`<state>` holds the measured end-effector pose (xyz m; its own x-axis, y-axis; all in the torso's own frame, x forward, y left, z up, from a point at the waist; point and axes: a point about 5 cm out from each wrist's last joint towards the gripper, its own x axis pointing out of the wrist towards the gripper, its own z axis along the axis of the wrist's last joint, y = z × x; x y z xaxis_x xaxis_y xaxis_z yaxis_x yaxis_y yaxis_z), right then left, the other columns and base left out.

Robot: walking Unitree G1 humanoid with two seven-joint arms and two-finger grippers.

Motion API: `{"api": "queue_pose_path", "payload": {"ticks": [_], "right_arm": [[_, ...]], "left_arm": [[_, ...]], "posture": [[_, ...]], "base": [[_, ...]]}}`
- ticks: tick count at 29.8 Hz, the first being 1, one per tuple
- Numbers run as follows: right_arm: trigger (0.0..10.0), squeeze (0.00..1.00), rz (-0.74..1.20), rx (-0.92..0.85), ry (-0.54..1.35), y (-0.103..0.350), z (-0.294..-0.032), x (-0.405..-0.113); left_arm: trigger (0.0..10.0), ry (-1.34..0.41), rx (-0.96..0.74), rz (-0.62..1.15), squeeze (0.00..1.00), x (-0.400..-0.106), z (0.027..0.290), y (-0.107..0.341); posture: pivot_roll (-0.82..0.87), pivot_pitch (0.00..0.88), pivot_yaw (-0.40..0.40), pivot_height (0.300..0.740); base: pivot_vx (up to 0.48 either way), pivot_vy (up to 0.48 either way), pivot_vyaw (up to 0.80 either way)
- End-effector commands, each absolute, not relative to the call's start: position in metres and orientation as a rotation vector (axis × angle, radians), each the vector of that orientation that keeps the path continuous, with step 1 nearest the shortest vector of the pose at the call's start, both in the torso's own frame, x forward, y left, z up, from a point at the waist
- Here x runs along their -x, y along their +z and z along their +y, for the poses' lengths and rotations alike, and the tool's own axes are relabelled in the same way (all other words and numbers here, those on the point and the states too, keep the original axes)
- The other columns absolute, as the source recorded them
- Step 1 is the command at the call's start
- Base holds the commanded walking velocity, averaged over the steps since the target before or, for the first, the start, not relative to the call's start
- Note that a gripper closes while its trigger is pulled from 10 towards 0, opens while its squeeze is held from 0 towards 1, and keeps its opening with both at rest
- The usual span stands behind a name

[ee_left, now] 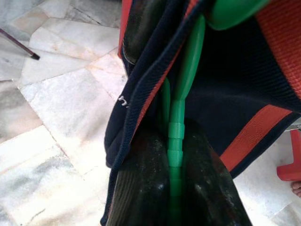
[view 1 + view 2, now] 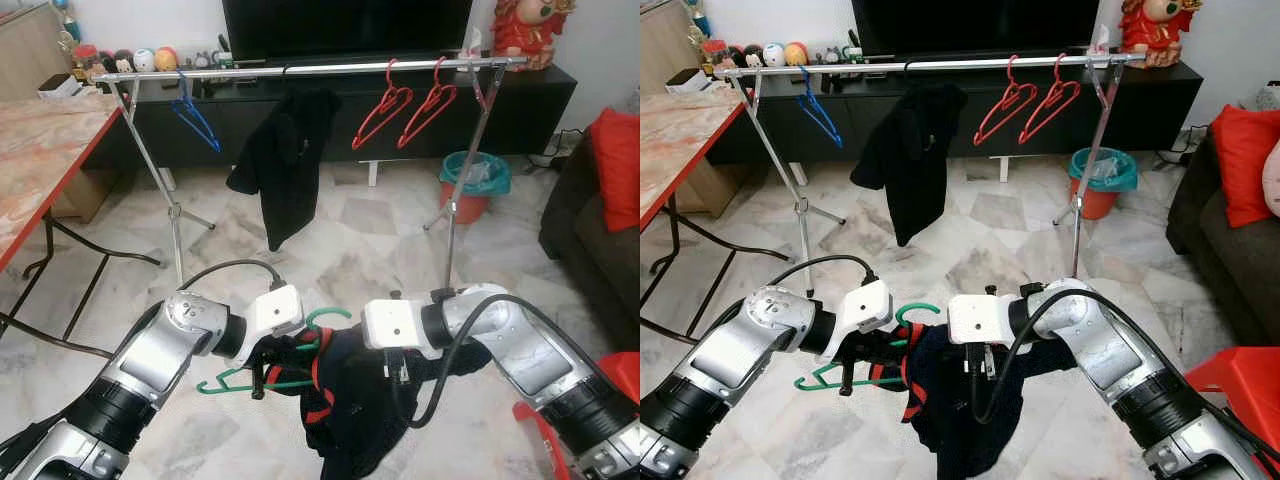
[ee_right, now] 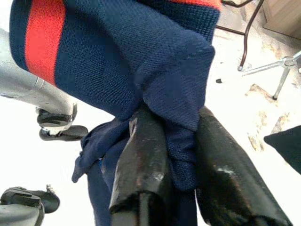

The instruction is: Hang hanger

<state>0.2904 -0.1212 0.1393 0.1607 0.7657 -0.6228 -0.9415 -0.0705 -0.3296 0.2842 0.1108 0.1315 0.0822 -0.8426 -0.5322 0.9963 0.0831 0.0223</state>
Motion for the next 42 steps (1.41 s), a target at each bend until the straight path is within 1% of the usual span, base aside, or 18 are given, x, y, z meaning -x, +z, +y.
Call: {"api": "queue_pose_path", "payload": {"ticks": [1, 14, 15, 16, 17, 35, 42], "right_arm": [[0.0, 0.0, 0.291, 0.832, 1.451, 0.136, -0.119, -0.289], [0.0, 0.0, 0.3, 0.838, 1.452, 0.135, -0.118, -0.289], [0.0, 0.0, 0.304, 0.839, 1.451, 0.134, -0.118, -0.289], [0.0, 0.0, 0.306, 0.84, 1.45, 0.134, -0.118, -0.289], [0.0, 0.0, 0.307, 0.842, 1.45, 0.134, -0.118, -0.289], [0.0, 0.0, 0.333, 0.877, 1.414, 0.131, -0.123, -0.293], [0.0, 0.0, 0.356, 0.912, 1.327, 0.132, -0.138, -0.301]], "left_arm": [[10.0, -1.431, -0.453, 0.377, 0.0, -0.29, 0.11, 0.144], [10.0, -1.42, -0.443, 0.342, 0.0, -0.292, 0.107, 0.147], [10.0, -1.424, -0.429, 0.337, 0.65, -0.292, 0.107, 0.148], [10.0, -1.426, -0.427, 0.336, 0.65, -0.292, 0.107, 0.148], [10.0, -1.427, -0.422, 0.334, 1.0, -0.292, 0.107, 0.149], [10.0, -1.423, -0.435, 0.359, 1.0, -0.292, 0.116, 0.149], [10.0, -1.38, -0.455, 0.391, 1.0, -0.295, 0.133, 0.15]], "posture": [[-0.1, 0.0, 0.055, 0.74], [-0.1, 0.0, 0.054, 0.74], [-0.1, 0.0, 0.054, 0.74], [-0.1, 0.0, 0.054, 0.74], [-0.1, 0.0, 0.054, 0.74], [-0.09, 0.0, 0.06, 0.74], [-0.09, 0.0, 0.068, 0.74]], "base": [[0.0, 0.0, 0.0], [0.0, 0.0, 0.0], [0.0, 0.0, 0.0], [0.0, 0.0, 0.0], [0.0, 0.0, 0.0], [0.0, 0.0, 0.0], [0.0, 0.0, 0.0]]}}
